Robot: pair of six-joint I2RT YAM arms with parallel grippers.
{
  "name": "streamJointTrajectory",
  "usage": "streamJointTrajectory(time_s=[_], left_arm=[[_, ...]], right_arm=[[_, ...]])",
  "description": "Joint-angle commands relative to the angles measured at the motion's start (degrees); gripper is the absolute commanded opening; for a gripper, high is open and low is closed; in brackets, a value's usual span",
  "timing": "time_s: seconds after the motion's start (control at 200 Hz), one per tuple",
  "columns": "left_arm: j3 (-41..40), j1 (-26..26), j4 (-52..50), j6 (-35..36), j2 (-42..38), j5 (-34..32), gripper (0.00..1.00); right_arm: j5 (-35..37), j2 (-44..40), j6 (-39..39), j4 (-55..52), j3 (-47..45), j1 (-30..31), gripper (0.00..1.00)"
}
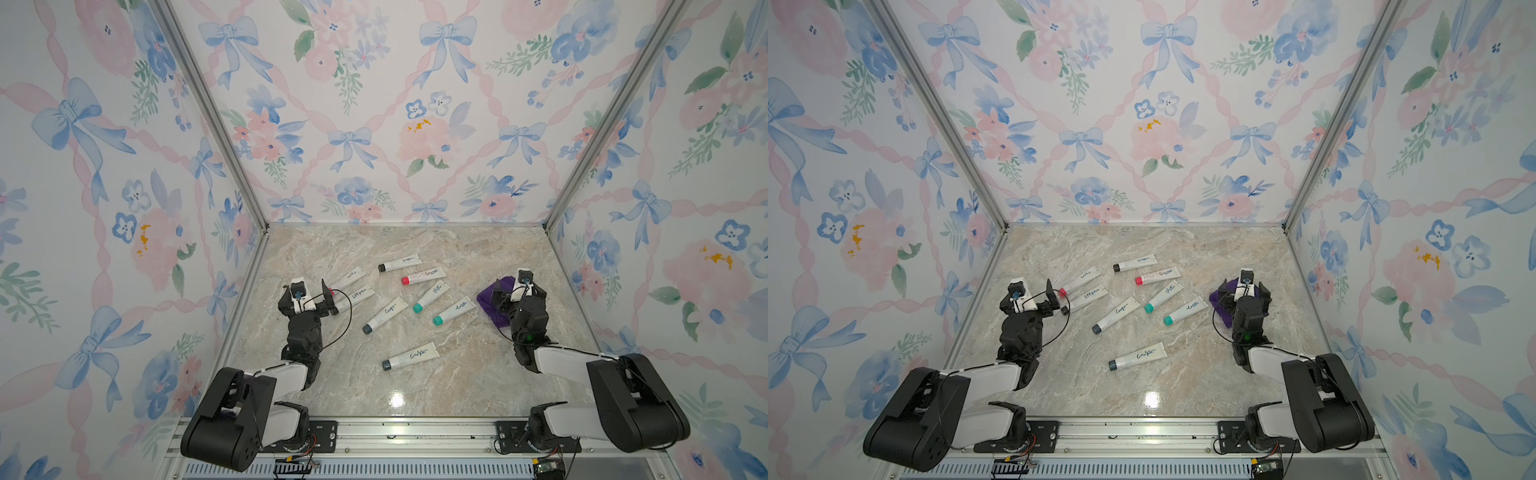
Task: Wipe the surface of the toothpaste tube
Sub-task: Move the toothpaste to the center of the board.
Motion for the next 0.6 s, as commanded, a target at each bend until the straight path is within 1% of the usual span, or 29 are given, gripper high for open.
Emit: streamJointTrajectory(time_s=[0.0,0.05,0.11,0.155,0.205,0.24,0.25,0.28,0.335,0.365,0.41,0.465,0.515,0.54,0.55,0.595], left_arm=[[5.93,-1.54,-18.45,-6.2,-6.25,-11.64,0.98],[10.03,-1.78,-27.29,-9.33,-8.09,-13.25,0.98],[16.36,-1.84,-40.14,-12.83,-8.39,-12.9,0.98],[21.27,-1.86,-48.37,-14.05,-7.23,-10.84,0.98],[25.71,-2.3,-53.66,-14.58,-5.08,-8.42,0.98],[27.33,-2.69,-56.65,-16.42,-3.59,-7.65,0.98],[28.93,-2.73,-57.49,-17.23,-3.21,-7.23,0.98],[30.76,-2.6,-59.81,-19.13,-2.12,-5.37,0.98],[33.64,-1.98,-63.54,-22.56,-0.08,-2.92,0.98],[34.93,-1.32,-64.99,-23.76,0.79,-1.28,0.98],[36.21,-0.28,-66.18,-24.84,1.54,1.66,0.98],[36.16,0.74,-66.46,-27.93,1.02,3.28,0.98],[35.03,1.68,-66.18,-30.85,-0.75,5.17,0.98],[34.82,2.27,-65.76,-31.25,-1.46,6.78,0.98],[34.85,2.44,-65.57,-31.29,-1.62,7.19,0.98],[35.47,2.88,-65.85,-32.04,-1.82,7.54,0.98]], right_arm=[[6.42,-6.39,-1.49,-9.18,4.22,3.95,0.99],[6.18,-10.31,2.0,-17.56,7.97,4.03,0.99],[3.42,-14.58,9.22,-29.28,13.11,2.65,0.99],[-1.39,-17.2,17.85,-35.9,15.42,-0.15,0.99],[-8.89,-19.53,27.72,-38.86,15.3,-4.32,0.99],[-10.34,-21.28,34.57,-42.02,14.68,-6.79,0.99],[-10.51,-21.87,36.4,-43.19,14.49,-7.43,0.99],[-12.53,-23.36,40.5,-45.51,14.01,-9.46,0.99],[-22.41,-24.5,38.42,-42.62,12.5,-12.63,0.99],[-24.39,-24.53,37.35,-43.32,12.91,-13.06,0.99],[-24.43,-24.17,37.13,-46.96,14.6,-13.04,0.99],[-24.16,-23.22,37.7,-50.05,16.07,-12.96,0.99],[-23.61,-22.79,38.53,-50.46,15.96,-12.82,0.99],[-23.65,-22.64,38.53,-50.31,15.74,-12.71,0.99],[-23.7,-22.56,39.79,-50.27,15.77,-12.69,0.99],[-23.98,-21.98,39.79,-51.45,16.28,-12.38,0.99]])
